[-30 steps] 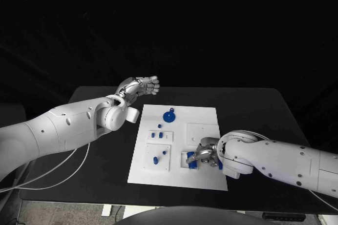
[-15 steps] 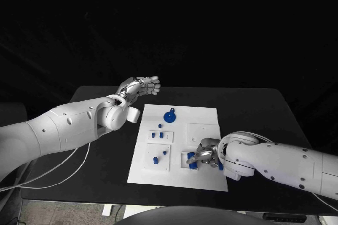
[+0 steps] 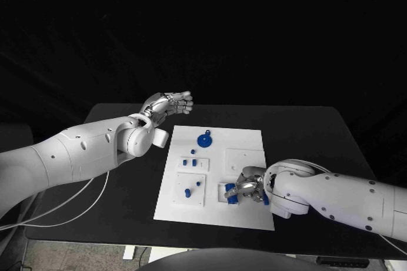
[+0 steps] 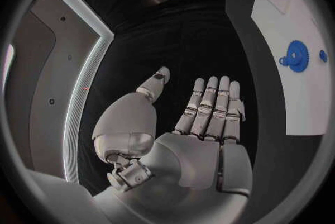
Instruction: Assemble the parts on the task board
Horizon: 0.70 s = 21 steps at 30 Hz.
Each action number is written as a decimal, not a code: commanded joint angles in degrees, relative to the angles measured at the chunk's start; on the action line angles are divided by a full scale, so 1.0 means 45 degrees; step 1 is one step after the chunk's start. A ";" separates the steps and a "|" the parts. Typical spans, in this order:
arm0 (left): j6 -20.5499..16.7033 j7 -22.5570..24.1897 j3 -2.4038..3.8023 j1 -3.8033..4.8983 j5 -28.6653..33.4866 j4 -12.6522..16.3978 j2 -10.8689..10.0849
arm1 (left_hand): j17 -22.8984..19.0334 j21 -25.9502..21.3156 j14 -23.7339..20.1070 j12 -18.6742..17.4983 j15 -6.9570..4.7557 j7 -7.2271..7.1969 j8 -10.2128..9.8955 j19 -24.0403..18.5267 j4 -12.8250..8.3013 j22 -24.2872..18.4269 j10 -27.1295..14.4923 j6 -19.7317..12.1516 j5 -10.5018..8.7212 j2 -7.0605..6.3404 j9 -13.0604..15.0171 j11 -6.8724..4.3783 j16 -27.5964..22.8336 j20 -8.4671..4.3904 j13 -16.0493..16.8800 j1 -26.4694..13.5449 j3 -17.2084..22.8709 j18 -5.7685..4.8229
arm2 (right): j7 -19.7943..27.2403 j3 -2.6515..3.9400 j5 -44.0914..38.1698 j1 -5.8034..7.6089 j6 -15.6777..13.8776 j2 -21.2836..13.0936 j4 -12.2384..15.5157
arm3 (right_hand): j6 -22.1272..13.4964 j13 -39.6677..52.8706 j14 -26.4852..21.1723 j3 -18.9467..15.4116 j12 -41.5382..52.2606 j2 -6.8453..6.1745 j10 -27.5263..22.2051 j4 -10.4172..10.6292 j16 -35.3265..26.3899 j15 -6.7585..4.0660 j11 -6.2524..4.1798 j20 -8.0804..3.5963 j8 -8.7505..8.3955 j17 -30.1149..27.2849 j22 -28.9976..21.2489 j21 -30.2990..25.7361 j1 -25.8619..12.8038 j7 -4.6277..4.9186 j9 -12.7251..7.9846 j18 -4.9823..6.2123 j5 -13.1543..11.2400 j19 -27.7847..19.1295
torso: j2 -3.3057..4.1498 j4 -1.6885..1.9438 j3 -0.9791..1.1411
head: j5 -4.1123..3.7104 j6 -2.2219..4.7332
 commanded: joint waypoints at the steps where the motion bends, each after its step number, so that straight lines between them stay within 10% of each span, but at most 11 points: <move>1: 0.0176 0.0082 0.0007 0.0008 0.0050 0.0017 0.0006 | 0.0019 -0.0076 -0.0093 -0.0069 -0.0020 0.0286 -0.0003 0.0089 0.0074 0.0016 -0.0088 0.0105 -0.0088 -0.0075 -0.0022 0.0024 -0.0044 -0.0005 -0.0016 -0.0100 0.0013 0.0207 | 0.0132 0.0002 0.0050 -0.0010 0.0058 0.0039 0.0012 | 0.0169 0.0012 0.0011 -0.0045 0.0019 0.0000 0.0006 -0.0027 -0.0033 -0.0120 0.0013 0.0022 -0.0001 0.0017 0.0243 0.0063 -0.0089 0.0052 0.0014 0.1082 -0.0014 -0.0058 | 0.0003 0.0008 0.0001 | 0.0007 -0.0002; 21: 0.0224 0.0037 0.0007 0.0008 0.0049 0.0010 0.0023 | 0.0021 -0.0093 -0.0102 -0.0072 -0.0015 0.0288 -0.0002 0.0084 0.0099 0.0018 -0.0104 0.0105 -0.0093 -0.0081 -0.0025 0.0030 -0.0053 0.0001 -0.0017 -0.0118 0.0013 0.0206 | 0.0047 0.0002 0.0214 -0.0009 0.0358 0.0388 -0.0326 | 0.0152 0.0008 0.0006 -0.0273 -0.0064 -0.0188 -0.0026 0.0027 -0.0052 -0.0126 0.0010 0.0009 -0.0044 0.0028 0.0226 0.0073 -0.0404 0.0051 0.0023 0.1082 -0.0013 -0.0081 | 0.0006 0.0008 -0.0012 | 0.0052 -0.0040</move>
